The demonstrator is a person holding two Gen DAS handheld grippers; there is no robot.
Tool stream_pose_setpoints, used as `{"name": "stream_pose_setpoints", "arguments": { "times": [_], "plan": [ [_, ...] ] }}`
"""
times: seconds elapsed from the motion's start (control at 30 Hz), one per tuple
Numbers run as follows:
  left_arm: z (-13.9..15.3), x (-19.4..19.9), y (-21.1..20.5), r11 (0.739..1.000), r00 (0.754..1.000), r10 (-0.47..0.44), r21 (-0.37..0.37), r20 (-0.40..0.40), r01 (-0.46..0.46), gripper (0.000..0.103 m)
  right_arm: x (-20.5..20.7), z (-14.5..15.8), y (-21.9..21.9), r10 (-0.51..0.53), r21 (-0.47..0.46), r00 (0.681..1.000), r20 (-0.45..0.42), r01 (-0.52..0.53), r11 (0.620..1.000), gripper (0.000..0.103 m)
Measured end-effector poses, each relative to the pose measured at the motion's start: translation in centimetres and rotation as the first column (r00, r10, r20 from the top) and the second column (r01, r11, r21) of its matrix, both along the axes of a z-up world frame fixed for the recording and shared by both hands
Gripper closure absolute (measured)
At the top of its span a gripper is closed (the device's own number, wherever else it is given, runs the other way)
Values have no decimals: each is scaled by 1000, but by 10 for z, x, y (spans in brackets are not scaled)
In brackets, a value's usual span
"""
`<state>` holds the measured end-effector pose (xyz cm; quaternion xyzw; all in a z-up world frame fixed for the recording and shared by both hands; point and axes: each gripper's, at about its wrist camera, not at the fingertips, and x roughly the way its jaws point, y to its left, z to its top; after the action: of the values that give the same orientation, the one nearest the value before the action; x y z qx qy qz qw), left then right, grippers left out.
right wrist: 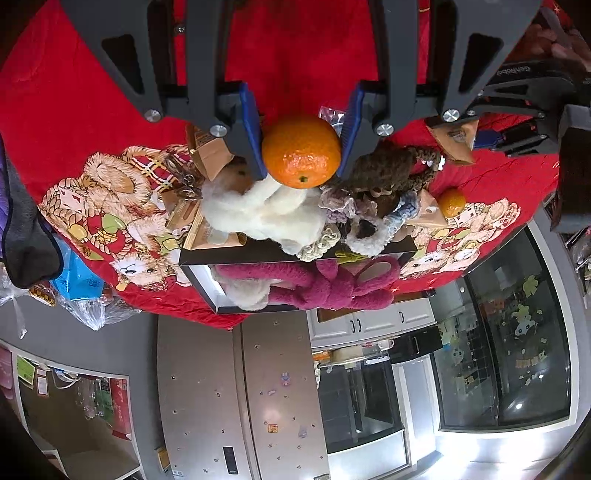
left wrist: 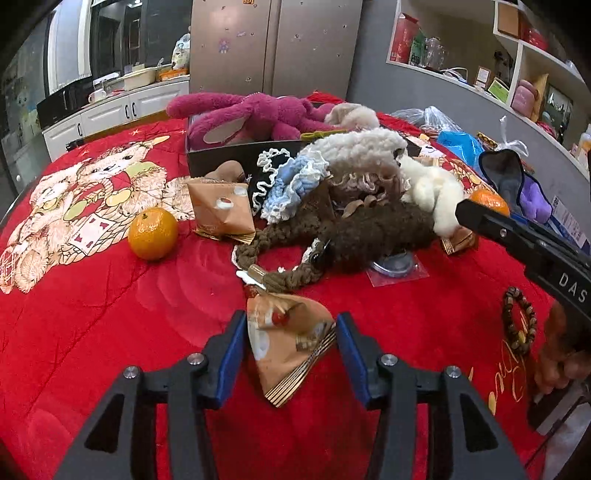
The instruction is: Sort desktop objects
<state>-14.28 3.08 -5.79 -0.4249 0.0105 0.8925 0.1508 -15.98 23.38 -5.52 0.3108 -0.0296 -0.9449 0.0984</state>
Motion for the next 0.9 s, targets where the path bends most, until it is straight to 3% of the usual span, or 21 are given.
{"name": "stream_pose_setpoints", "arguments": {
  "times": [0.4,0.73,0.9],
  "plan": [
    [4,2,-5,1000,1000,15,23,-18,-15,63,0,-2,-2,6,10,1000,4,-6,1000,64],
    [15,11,1,997,991,38,-67,-127,-46,63,2,1,-4,11,10,1000,-7,-11,1000,64],
    [21,14,-4,996,984,67,-45,-166,-75,63,3,2,-4,12,12,1000,-14,-12,1000,64]
  ]
}}
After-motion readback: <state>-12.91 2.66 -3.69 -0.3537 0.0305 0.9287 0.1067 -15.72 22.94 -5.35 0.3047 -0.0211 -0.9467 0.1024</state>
